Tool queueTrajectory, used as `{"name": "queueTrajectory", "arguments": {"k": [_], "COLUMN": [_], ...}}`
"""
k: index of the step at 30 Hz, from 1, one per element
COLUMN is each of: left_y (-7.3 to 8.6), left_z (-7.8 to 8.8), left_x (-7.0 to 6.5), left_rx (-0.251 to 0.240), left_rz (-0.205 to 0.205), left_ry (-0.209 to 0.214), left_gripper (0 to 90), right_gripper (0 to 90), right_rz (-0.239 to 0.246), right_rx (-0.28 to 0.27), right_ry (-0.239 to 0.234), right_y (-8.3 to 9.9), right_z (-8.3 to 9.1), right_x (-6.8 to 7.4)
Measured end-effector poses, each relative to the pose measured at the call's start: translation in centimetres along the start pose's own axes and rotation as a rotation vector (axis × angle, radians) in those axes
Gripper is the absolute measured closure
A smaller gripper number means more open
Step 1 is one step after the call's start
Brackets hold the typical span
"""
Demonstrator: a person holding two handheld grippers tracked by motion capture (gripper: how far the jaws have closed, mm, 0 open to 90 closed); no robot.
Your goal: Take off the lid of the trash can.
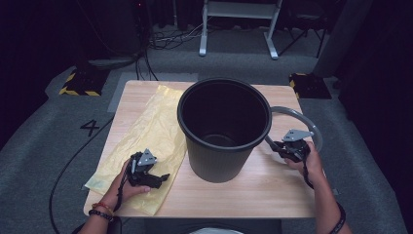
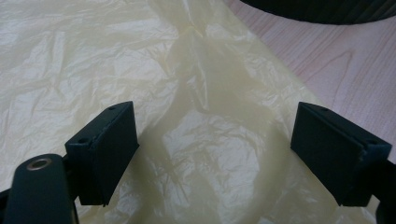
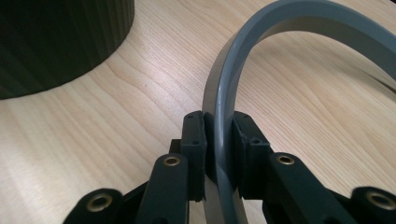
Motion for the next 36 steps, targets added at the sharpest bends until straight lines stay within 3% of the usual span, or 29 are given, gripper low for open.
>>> {"name": "queueTrajectory", "arguments": {"k": [6,13,21,25,27,34,36], "left_y": [0.0,-0.2,-0.4,-0.7,-1.1,-2.0,-2.5], "left_z": [0.0,0.0,0.1,0.0,0.0,-0.2,0.0], "left_x": [0.0,-0.1,-0.4,-0.3,-0.2,-1.1,-1.7], "left_rx": [0.005,0.025,0.058,0.066,0.071,0.098,0.078], "left_rz": [0.002,0.005,0.016,-0.005,-0.036,-0.042,-0.057], "left_ry": [-0.003,-0.011,-0.028,-0.053,-0.085,-0.036,-0.019], "left_gripper": [14.5,14.6,15.0,15.0,15.8,17.0,16.9], "right_gripper": [76.2,74.5,57.8,51.1,48.7,46.8,46.8], "right_rz": [0.042,-0.006,-0.081,-0.085,-0.075,-0.074,-0.070], "right_rx": [0.031,-0.011,-0.081,-0.082,-0.076,-0.063,-0.056], "right_ry": [-0.014,-0.042,-0.100,-0.099,-0.095,-0.095,-0.090], "right_y": [-0.1,-0.5,-0.3,-0.1,0.0,0.9,1.3], "right_z": [-2.9,-4.3,-3.4,-2.5,-2.1,-0.5,-0.2], "right_x": [-0.6,-1.2,-1.2,-1.2,-1.0,-0.5,-0.5]}}
Point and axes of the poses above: each handheld gripper's, and its own axes: z roughly backward along the jaws, y roughly out of its underside, x roughly to its left, the point moved 5 cm from there along -z, roughly forward along the jaws, and after that the axes turned 9 degrees about -y, right-handed, at the moved point
